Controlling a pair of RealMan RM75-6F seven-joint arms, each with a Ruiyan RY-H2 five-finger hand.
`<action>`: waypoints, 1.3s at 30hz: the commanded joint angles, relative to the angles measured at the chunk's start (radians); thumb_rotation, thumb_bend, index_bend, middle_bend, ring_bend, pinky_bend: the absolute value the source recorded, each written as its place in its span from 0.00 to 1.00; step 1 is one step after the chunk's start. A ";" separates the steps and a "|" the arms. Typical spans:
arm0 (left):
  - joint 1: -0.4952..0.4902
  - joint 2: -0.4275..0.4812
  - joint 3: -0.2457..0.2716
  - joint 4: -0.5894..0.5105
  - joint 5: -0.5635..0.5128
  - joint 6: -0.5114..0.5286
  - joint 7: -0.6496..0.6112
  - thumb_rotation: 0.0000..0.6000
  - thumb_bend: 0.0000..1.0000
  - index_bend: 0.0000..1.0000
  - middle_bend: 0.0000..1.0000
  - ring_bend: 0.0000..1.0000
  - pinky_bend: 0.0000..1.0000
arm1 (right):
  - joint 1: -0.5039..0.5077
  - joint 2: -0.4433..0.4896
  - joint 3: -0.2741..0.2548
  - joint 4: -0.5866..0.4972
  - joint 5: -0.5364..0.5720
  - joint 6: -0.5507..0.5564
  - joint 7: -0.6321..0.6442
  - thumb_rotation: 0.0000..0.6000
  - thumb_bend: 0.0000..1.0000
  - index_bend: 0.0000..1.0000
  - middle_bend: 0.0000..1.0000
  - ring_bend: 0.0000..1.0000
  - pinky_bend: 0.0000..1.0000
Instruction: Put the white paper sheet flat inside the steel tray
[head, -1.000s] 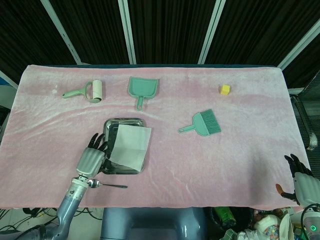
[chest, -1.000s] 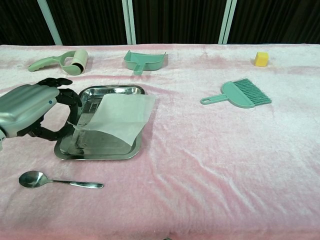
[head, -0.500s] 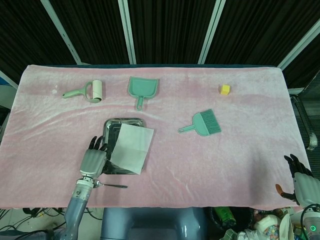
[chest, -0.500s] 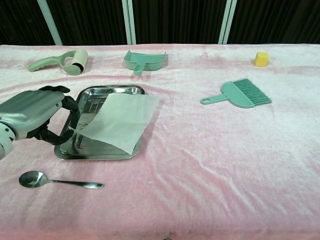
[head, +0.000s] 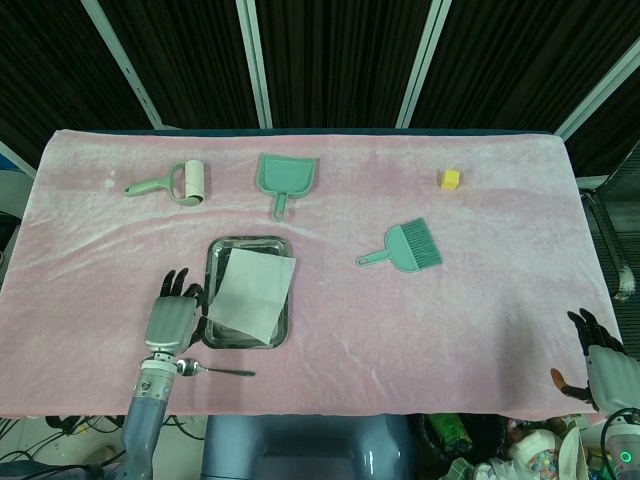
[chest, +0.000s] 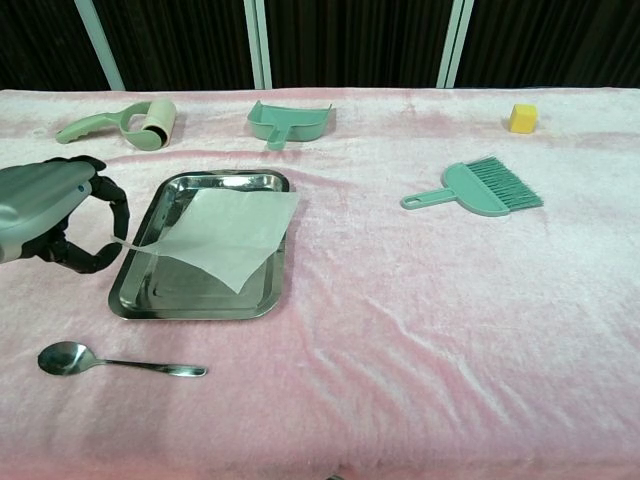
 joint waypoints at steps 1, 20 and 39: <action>0.001 -0.002 -0.010 -0.011 -0.039 0.008 0.018 1.00 0.47 0.63 0.33 0.02 0.03 | 0.000 0.000 0.000 0.000 0.000 0.001 0.000 1.00 0.25 0.00 0.01 0.09 0.15; -0.048 -0.070 -0.030 -0.022 -0.108 0.008 0.037 1.00 0.47 0.63 0.33 0.02 0.03 | 0.001 0.001 -0.002 -0.001 0.002 -0.003 -0.001 1.00 0.25 0.00 0.01 0.09 0.15; -0.069 -0.086 -0.026 0.001 -0.150 0.024 0.031 1.00 0.46 0.62 0.33 0.02 0.03 | 0.002 0.004 -0.005 -0.004 0.003 -0.008 -0.004 1.00 0.25 0.00 0.01 0.09 0.15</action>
